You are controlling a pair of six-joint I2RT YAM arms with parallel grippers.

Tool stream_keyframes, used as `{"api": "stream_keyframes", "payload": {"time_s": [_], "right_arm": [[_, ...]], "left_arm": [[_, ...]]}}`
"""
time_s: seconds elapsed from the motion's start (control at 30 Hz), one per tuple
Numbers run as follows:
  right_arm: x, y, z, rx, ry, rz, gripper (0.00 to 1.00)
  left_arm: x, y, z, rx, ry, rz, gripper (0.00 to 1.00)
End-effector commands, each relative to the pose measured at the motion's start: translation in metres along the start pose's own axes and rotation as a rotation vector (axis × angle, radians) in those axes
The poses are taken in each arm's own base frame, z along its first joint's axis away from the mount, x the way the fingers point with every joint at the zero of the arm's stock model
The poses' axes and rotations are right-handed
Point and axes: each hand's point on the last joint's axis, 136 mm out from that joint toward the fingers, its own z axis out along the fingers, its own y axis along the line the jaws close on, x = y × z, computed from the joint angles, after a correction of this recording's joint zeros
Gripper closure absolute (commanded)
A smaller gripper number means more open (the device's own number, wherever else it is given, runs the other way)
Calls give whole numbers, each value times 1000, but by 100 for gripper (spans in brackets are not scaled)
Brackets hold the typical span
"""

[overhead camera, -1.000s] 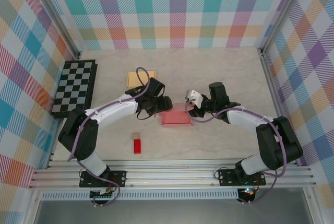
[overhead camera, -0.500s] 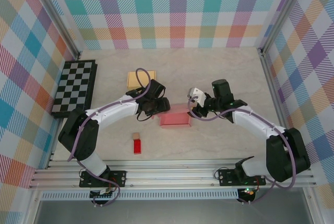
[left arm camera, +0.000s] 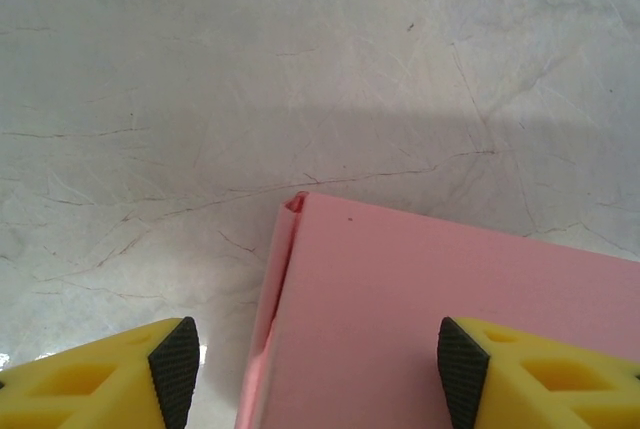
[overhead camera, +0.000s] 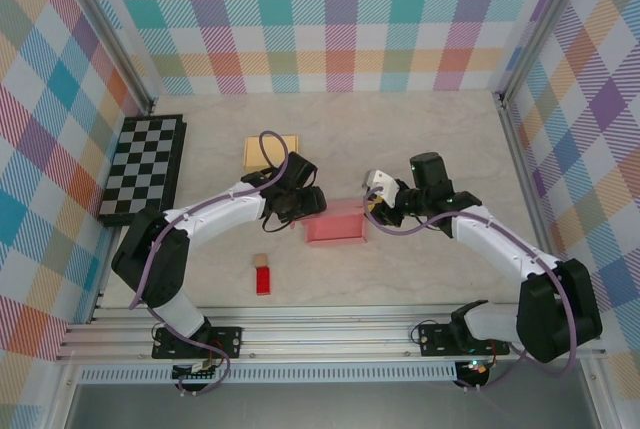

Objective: Fold the paper box

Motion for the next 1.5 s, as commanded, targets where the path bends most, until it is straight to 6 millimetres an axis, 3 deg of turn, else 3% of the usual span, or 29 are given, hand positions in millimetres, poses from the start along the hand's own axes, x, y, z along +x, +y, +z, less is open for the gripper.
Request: {"api": "stream_keyframes", "payload": {"time_s": [0.0, 0.07, 0.17, 0.33, 0.43, 0.6, 0.67, 0.77, 0.83, 0.97, 1.07, 1.2, 1.37, 1.47], "right_arm": [[-9, 6, 4, -54, -22, -56, 75], [-5, 6, 8, -64, -9, -79, 90], [3, 4, 10, -66, 24, -107, 98], [1, -1, 9, -65, 13, -110, 100], [1, -6, 11, -76, 24, -99, 100], [0, -9, 16, -110, 26, -88, 100], [-2, -12, 15, -125, 22, -83, 100], [-7, -15, 12, -159, 23, -70, 100], [-8, -16, 11, -175, 26, -65, 100], [-8, -17, 11, -181, 18, -71, 100], [-7, -15, 12, -195, 14, -70, 100], [-3, -15, 13, -198, 23, -72, 100], [-4, -18, 15, -190, 24, -66, 100], [-3, -21, 16, -176, 29, -59, 100]], "left_arm": [[-2, -13, -11, 41, -18, 6, 33], [-8, -16, -20, 45, -39, 40, 32], [-27, -20, -48, 49, -115, 133, 30], [-57, 9, -109, -40, -310, 277, 25], [-48, 18, -125, 28, -382, 352, 26], [-14, 14, -117, 267, -450, 430, 30], [-8, 16, -108, 287, -460, 475, 39], [-2, 17, -92, 282, -452, 551, 38], [-4, 16, -83, 264, -442, 575, 37], [-25, 23, -73, 125, -459, 581, 37], [-31, 17, -69, 116, -453, 607, 38], [-35, 10, -62, 111, -430, 623, 53], [-37, 5, -48, 84, -358, 626, 90], [-33, 2, -42, 92, -320, 622, 97]]}}
